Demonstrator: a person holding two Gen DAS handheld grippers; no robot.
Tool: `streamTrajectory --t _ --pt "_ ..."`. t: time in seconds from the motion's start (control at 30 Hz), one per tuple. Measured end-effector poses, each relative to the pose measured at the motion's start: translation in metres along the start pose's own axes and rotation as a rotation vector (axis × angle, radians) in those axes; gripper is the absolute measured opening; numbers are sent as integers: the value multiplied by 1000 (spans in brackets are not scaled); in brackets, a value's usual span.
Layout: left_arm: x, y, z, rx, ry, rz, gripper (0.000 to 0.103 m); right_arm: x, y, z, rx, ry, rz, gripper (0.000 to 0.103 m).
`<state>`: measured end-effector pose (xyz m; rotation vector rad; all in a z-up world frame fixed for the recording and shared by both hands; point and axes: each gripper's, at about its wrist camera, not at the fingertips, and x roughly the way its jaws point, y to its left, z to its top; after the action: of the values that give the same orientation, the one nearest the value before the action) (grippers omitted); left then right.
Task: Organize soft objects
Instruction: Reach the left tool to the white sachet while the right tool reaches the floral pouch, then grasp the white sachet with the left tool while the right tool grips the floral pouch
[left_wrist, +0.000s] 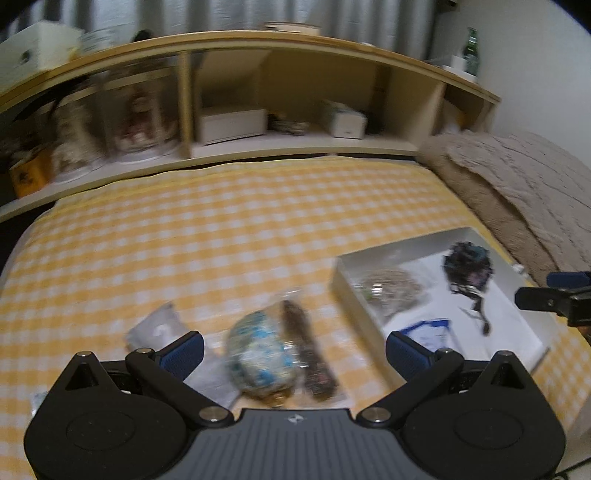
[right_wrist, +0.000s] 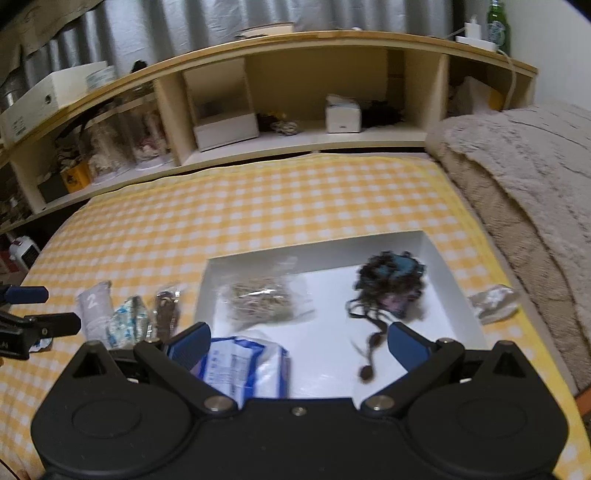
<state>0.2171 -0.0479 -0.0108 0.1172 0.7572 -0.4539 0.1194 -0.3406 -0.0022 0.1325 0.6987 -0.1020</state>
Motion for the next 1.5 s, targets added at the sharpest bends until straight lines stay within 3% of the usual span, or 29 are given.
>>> streamTrajectory --t 0.27,0.53,0.93,1.13,1.27,1.33,1.37,1.43,1.5 --pt "-4 65 -18 -114 6 97 103 22 49 4 -54 4 71 103" --pt "2 141 -47 -304 56 224 103 52 103 2 -103 25 139 102" --pt "17 212 -67 -454 116 412 103 109 167 -3 -175 105 179 75" --pt "38 227 -78 -482 192 413 103 145 195 2 -129 169 224 70" --pt "53 227 -81 -455 227 440 102 170 218 -2 -157 225 226 59" --pt "55 224 -80 -447 225 453 92 180 226 -7 -171 256 207 49" --pt "56 222 -80 -434 222 455 88 183 228 -9 -181 259 205 37" --pt "54 211 -79 -387 204 448 67 179 231 -12 -202 249 205 30" --pt "48 204 -82 -378 166 415 59 168 227 -19 -208 246 238 26"
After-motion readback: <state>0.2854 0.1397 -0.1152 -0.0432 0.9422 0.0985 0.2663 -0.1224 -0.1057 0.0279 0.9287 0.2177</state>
